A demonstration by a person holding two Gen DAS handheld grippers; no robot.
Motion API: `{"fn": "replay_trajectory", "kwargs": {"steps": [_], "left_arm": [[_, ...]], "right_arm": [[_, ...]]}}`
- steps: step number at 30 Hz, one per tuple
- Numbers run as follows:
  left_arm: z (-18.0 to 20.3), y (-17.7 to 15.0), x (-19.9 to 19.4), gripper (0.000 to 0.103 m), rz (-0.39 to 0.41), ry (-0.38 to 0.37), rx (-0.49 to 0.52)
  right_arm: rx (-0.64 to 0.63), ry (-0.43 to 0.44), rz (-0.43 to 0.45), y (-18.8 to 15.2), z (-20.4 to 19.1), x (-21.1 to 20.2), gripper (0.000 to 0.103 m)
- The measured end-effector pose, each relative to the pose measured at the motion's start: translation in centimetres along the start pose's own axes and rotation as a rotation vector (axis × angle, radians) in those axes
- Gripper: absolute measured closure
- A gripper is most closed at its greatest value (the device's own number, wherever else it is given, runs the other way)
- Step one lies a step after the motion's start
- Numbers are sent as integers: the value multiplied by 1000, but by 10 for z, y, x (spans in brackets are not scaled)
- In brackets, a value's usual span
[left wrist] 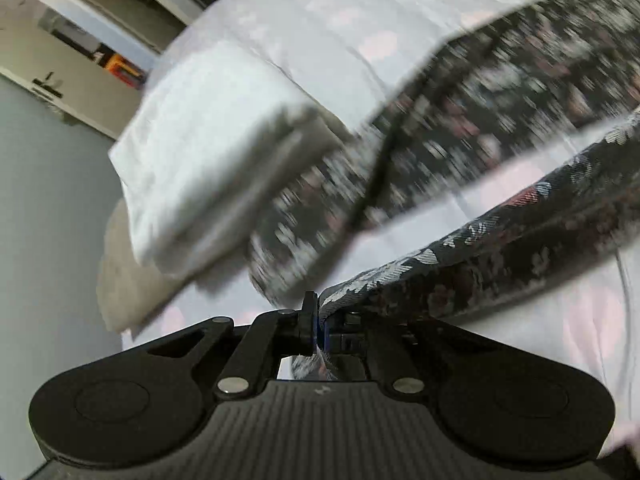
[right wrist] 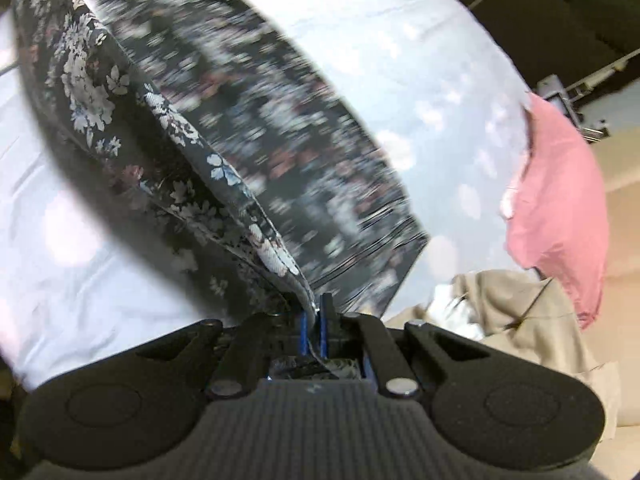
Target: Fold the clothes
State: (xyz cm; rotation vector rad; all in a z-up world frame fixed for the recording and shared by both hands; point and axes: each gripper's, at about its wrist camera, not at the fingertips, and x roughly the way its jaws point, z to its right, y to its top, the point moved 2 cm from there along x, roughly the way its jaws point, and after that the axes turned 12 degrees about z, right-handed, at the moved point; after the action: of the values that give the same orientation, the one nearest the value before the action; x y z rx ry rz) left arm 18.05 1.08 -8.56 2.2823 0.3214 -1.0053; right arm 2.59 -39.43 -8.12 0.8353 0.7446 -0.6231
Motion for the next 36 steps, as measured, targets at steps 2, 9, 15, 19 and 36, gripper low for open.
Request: {"fn": "replay_trajectory", "kwargs": {"steps": [2,9,15,19,36], "left_arm": [[-7,18,12,102,-6,25,-16],[-18,70,64,102,-13,66,-60],[-9,101,112,102,-37,71,-30],[-6,100,131,101,-55,54,-45],[-12,89,84,52,33,21,-151]], "right_arm": [[7,-18,2,11,10,10,96],[67,-94,-1,51,55,65,96],[137,-108,-35,75,85,127,96],[162,-93,-60,76,89,170,96],[612,-112,-84,21,144,153,47]]}}
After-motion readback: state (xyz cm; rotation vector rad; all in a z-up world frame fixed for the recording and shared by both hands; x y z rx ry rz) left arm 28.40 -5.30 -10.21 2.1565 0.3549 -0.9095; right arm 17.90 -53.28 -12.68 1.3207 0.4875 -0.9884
